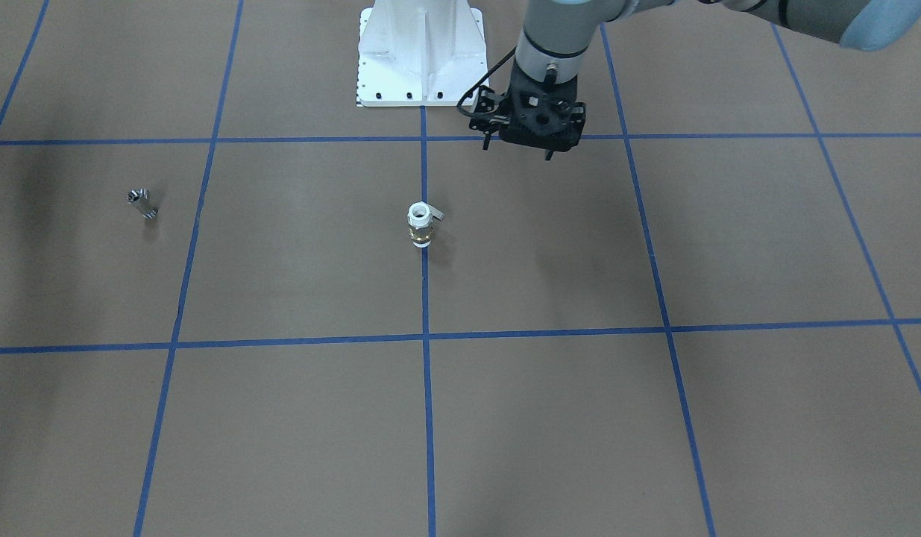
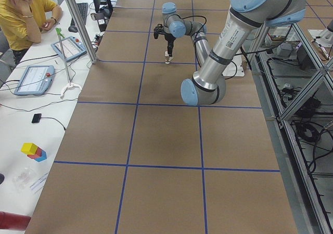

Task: Assemble PPR valve and pipe with both arms
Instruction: 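Withdraw the left gripper while the right gripper moves over the silver fitting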

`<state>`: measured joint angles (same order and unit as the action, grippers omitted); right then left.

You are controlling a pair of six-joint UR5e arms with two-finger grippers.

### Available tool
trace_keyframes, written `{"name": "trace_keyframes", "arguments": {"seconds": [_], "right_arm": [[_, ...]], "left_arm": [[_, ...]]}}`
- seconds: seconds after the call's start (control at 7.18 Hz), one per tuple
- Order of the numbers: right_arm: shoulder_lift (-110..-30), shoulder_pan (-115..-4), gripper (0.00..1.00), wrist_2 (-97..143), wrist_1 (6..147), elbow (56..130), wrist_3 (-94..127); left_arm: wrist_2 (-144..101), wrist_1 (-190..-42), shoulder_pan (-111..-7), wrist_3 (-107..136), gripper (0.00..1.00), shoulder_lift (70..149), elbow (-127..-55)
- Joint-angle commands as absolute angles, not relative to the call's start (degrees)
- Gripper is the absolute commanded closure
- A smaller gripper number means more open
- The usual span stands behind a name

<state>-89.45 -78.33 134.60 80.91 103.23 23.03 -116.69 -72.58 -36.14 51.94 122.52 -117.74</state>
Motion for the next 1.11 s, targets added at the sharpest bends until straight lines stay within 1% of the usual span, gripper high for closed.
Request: {"name": "trace_keyframes", "arguments": {"seconds": [0.0,0.28,0.42,0.7,0.98], "right_arm": [[-92.4,-72.3,0.00,134.7,71.0,105.7,37.3],[-96.1,-66.0,0.00,133.3,70.9,113.9,47.8],[-98.4,-62.5,0.00,130.3,70.8,116.3,49.6],[-102.4,-52.7,0.00,121.2,70.8,119.6,53.2],[-103.4,-42.7,0.00,112.7,70.8,121.0,61.6]], "left_arm": [[-117.3,-70.0,-42.3,37.6,0.00,112.5,-124.5],[-122.4,-70.1,-51.5,19.6,0.00,105.6,-124.4],[-122.8,-70.6,-54.1,13.1,0.00,102.9,-123.8],[-122.8,-70.8,-54.8,11.8,0.00,102.5,-122.3],[-122.8,-70.8,-54.8,11.8,0.00,102.4,-121.9]]}}
